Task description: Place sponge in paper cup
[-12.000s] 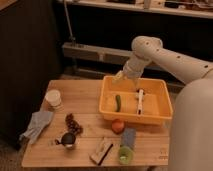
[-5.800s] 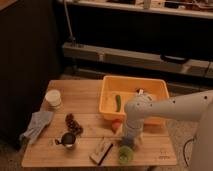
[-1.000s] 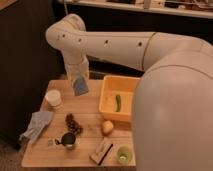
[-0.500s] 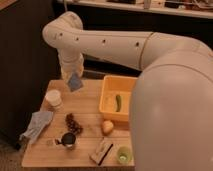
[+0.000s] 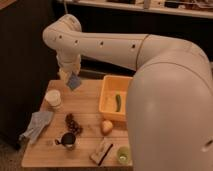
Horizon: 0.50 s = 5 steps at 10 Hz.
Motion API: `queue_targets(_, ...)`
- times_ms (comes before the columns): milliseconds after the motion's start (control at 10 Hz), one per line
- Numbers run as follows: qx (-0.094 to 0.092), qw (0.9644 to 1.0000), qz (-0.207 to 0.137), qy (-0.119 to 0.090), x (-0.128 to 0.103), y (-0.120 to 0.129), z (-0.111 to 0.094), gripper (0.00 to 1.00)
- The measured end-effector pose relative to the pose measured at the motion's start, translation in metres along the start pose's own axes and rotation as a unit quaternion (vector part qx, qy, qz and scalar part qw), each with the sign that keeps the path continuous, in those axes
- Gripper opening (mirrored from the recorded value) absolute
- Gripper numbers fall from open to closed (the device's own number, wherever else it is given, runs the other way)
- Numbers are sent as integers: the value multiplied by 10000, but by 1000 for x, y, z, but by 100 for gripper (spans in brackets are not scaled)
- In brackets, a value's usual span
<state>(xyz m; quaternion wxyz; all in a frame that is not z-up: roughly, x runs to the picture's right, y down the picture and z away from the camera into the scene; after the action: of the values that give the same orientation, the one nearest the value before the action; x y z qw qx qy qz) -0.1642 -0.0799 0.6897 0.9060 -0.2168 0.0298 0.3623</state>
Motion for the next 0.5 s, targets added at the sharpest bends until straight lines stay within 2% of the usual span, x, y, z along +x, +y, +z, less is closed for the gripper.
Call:
queue_targets(100,-100,9999,-65,48,-4,3,5,0)
queue_targets(300,-128,9997,-167,112,-7,-1,12,0)
queue_targets(500,-186,9990,-382,167,-19,7,18,0)
